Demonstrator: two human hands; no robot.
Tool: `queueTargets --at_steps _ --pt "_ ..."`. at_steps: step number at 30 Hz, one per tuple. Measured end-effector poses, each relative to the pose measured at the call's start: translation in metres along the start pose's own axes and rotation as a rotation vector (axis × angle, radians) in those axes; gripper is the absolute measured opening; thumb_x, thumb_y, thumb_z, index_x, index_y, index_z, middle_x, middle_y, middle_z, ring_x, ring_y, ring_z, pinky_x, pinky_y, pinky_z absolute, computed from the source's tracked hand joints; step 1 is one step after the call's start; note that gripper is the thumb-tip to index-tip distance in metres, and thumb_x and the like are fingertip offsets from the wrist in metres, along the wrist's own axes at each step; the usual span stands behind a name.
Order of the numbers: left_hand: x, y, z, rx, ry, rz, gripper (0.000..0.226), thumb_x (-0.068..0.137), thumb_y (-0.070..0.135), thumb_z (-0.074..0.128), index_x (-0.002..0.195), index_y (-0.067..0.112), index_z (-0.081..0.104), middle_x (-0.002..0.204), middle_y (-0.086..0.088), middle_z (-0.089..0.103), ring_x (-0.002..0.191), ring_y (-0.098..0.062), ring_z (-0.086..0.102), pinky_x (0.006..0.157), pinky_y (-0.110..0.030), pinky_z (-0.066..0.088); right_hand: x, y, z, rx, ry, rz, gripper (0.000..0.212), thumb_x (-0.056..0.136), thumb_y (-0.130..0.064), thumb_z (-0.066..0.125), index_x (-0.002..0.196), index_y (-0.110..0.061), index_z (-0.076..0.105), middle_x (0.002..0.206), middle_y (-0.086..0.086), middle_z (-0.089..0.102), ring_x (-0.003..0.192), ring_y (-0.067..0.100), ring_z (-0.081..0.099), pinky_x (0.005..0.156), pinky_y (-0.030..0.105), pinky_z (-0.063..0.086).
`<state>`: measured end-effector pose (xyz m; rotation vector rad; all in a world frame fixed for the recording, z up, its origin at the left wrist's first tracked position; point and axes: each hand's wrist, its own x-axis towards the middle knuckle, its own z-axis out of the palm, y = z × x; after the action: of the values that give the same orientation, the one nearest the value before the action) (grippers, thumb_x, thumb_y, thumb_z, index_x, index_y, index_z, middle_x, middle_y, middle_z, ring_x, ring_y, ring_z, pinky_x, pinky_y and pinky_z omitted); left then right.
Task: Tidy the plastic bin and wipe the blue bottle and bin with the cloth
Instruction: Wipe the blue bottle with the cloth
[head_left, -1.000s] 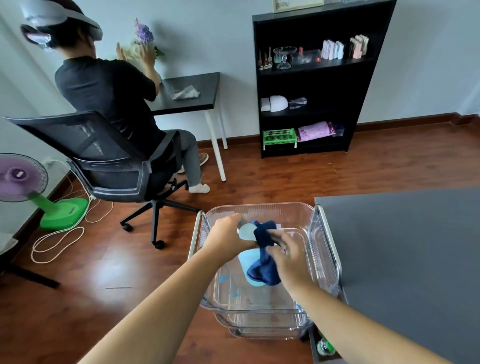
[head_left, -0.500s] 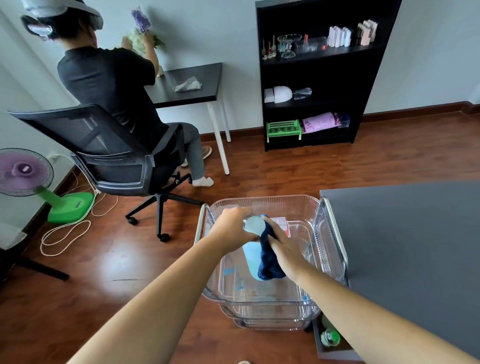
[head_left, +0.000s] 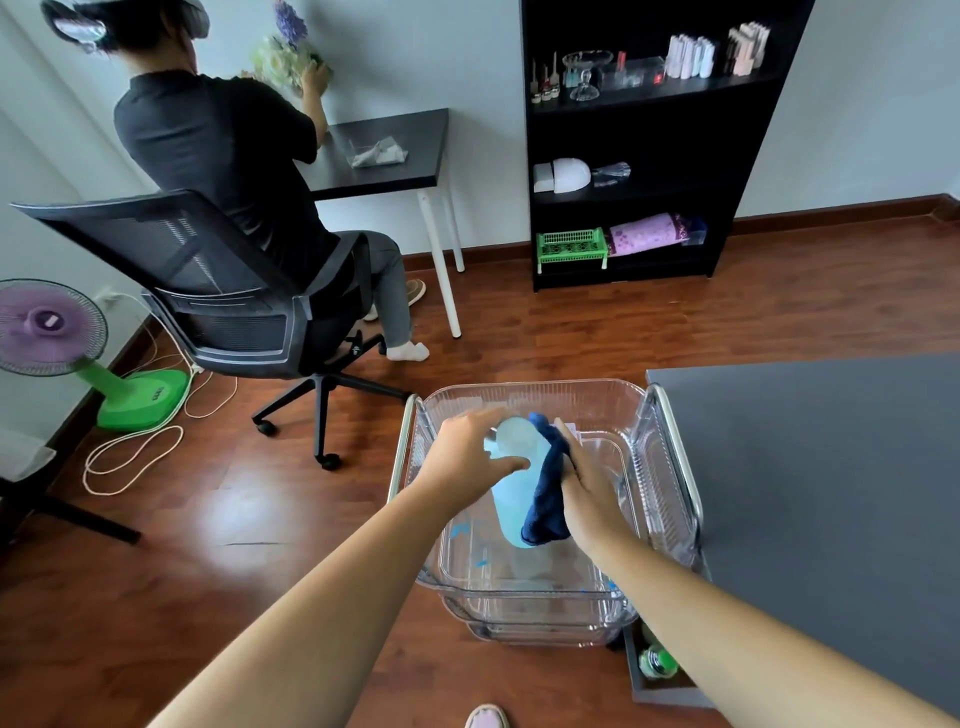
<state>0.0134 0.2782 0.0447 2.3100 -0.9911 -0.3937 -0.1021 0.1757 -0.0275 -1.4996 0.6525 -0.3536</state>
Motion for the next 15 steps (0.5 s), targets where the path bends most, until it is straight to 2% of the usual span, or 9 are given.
queueTargets --at_steps 2,4,6,9,11,13,15 --pt "-0.008 -0.007 0.004 -0.042 0.080 0.003 0.061 0.071 0.033 0.082 0.127 0.027 0.057 0.116 0.005 0.059 0.099 -0.010 0.054 0.085 -0.027 0.049 -0.012 0.014 0.003 -0.025 0.050 0.005 0.046 0.102 -0.012 0.031 0.138 -0.039 0.043 0.125 -0.016 0.059 0.115 -0.002 0.053 0.092 0.006 0.034" --pt "-0.019 -0.015 0.010 -0.123 0.126 -0.050 0.073 0.067 0.035 0.084 0.131 0.029 0.050 0.117 0.010 0.052 0.104 -0.008 0.051 0.087 -0.022 0.043 -0.018 0.027 0.004 -0.009 0.111 0.032 0.043 0.102 -0.014 0.034 0.136 -0.036 0.046 0.134 -0.008 0.054 0.125 0.010 0.049 0.103 0.020 0.036" --pt "-0.029 -0.025 0.020 -0.168 0.113 -0.138 0.084 0.064 0.037 0.086 0.136 0.027 0.044 0.123 0.010 0.050 0.109 -0.008 0.050 0.093 -0.026 0.044 -0.019 0.030 0.003 0.012 0.141 0.040 0.041 0.102 -0.013 0.035 0.128 -0.040 0.050 0.129 -0.004 0.057 0.121 0.013 0.051 0.103 0.027 0.039" --pt "-0.036 -0.038 0.041 -0.176 0.029 -0.202 0.087 0.065 0.037 0.085 0.139 0.023 0.040 0.131 0.004 0.051 0.118 -0.014 0.048 0.100 -0.035 0.042 -0.016 0.024 0.001 -0.001 0.165 0.031 0.041 0.101 -0.013 0.037 0.113 -0.048 0.053 0.115 -0.012 0.061 0.109 0.009 0.054 0.092 0.019 0.040" --pt "-0.036 -0.044 0.053 -0.223 0.000 -0.215 0.083 0.067 0.037 0.084 0.138 0.027 0.040 0.129 0.007 0.052 0.120 -0.015 0.047 0.096 -0.033 0.041 -0.012 0.022 -0.001 0.009 0.162 0.023 0.042 0.101 -0.011 0.038 0.107 -0.049 0.055 0.111 -0.019 0.060 0.104 0.002 0.055 0.084 0.010 0.039" --pt "-0.032 -0.050 0.064 -0.290 -0.009 -0.231 0.081 0.067 0.036 0.083 0.136 0.033 0.041 0.120 0.015 0.053 0.116 -0.012 0.048 0.088 -0.029 0.039 -0.007 0.024 0.000 0.004 0.120 0.046 0.042 0.100 -0.011 0.040 0.108 -0.050 0.054 0.112 -0.025 0.058 0.102 -0.009 0.054 0.078 0.003 0.040" --pt "-0.028 -0.057 0.072 -0.371 -0.002 -0.259 0.082 0.065 0.037 0.084 0.133 0.039 0.040 0.112 0.023 0.053 0.109 -0.008 0.048 0.084 -0.025 0.037 -0.002 0.031 0.002 0.026 0.050 0.085 0.042 0.100 -0.012 0.042 0.117 -0.049 0.049 0.116 -0.030 0.055 0.103 -0.017 0.051 0.082 0.003 0.040"
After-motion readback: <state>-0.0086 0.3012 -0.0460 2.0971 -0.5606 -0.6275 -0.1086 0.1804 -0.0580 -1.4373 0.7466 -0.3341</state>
